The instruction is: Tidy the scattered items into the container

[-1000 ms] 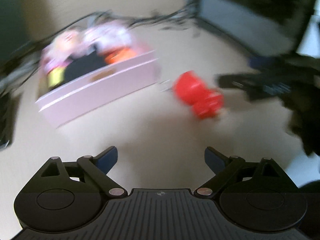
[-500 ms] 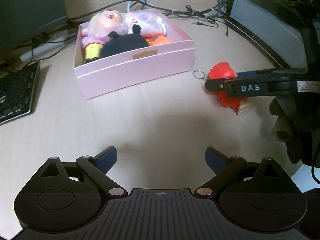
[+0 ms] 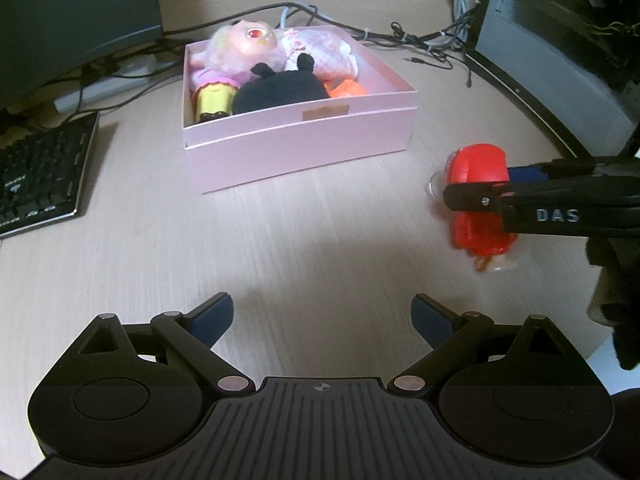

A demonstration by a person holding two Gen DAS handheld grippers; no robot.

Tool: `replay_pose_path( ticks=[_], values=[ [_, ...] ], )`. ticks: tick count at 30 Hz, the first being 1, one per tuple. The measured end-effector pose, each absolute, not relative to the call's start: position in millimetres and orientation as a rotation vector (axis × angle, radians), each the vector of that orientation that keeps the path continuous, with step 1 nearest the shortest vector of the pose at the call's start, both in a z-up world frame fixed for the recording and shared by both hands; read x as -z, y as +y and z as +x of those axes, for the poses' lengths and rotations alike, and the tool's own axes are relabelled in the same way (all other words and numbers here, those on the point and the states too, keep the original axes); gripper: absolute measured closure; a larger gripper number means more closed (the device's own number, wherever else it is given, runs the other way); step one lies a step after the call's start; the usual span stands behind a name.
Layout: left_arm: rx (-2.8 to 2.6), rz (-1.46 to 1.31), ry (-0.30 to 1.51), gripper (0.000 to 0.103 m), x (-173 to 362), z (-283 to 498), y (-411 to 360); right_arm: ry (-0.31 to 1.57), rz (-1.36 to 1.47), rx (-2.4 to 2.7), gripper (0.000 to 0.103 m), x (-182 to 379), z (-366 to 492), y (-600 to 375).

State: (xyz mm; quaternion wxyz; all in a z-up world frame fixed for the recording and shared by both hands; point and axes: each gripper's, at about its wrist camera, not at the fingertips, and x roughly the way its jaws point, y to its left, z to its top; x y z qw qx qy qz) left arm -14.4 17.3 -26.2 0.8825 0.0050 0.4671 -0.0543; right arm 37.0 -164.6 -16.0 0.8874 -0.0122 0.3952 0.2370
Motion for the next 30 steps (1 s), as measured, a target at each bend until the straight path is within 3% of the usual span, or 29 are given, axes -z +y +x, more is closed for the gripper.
replay_pose_path(
  ticks=[17,24,29,30],
  values=[
    [0.089,-0.009,0.968,0.004,26.9,-15.2,31.9,0.702,-0.081,-0.579,0.055,-40.0,36.6,-134.6],
    [0.049,-0.028,0.985,0.004,29.7,-17.1,36.8,0.608,-0.056,-0.558,0.055,-78.6,76.0,-136.5],
    [0.017,-0.057,0.991,0.004,31.3,-20.5,40.7,0.667,-0.032,-0.556,0.054,-74.0,120.8,-123.3],
    [0.011,-0.064,0.994,0.004,31.9,-20.6,41.7,0.681,-0.014,-0.553,0.05,-71.3,130.1,-121.8]
  ],
)
